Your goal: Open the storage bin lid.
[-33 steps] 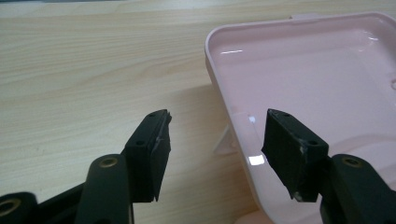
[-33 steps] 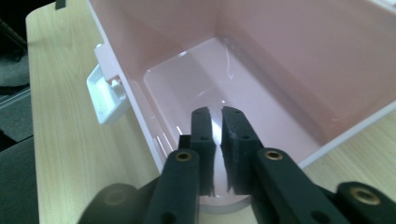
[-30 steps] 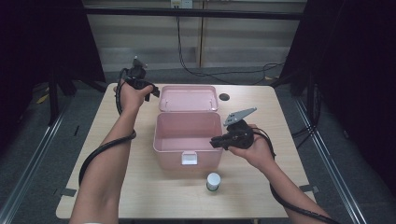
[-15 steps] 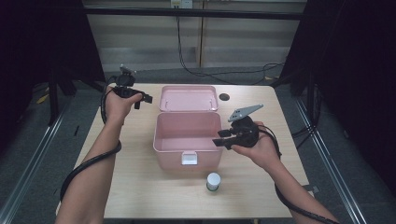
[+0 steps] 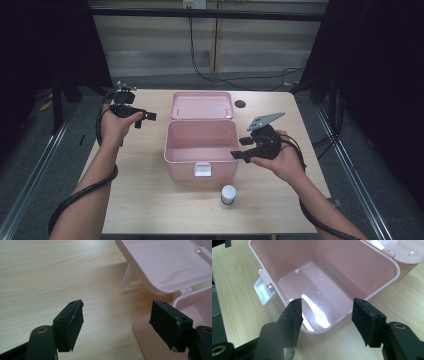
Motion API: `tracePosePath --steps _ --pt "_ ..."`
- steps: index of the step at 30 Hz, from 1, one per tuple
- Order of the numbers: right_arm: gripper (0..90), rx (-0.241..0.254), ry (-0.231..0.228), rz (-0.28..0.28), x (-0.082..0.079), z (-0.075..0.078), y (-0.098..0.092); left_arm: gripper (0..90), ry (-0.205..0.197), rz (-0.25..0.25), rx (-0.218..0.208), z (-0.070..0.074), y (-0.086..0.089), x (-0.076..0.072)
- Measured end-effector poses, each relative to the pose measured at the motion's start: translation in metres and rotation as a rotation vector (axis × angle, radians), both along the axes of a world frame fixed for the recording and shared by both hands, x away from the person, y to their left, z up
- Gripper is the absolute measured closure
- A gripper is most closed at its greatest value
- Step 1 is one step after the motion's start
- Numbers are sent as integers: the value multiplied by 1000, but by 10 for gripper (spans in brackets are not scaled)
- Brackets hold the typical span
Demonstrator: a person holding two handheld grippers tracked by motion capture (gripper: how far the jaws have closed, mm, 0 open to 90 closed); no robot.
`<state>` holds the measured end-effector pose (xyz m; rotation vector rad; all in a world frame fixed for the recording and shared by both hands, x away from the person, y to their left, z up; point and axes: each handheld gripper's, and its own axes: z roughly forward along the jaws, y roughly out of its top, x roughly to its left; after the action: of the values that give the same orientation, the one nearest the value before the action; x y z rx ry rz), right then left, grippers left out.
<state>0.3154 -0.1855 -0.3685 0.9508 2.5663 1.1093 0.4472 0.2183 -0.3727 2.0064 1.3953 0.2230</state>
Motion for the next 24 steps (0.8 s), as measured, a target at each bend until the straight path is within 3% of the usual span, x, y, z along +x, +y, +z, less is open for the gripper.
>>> tracePosePath --steps 3,15,24 --pt "383 -17 4 2 -3 3 -3 248 -3 -7 2 -4 5 -7" --pt "344 -1 29 -7 -12 -3 -17 232 -21 -8 -42 -27 17 -32" --pt "317 -9 51 -33 -17 -6 -33 217 -39 -40 -19 -42 26 -53"
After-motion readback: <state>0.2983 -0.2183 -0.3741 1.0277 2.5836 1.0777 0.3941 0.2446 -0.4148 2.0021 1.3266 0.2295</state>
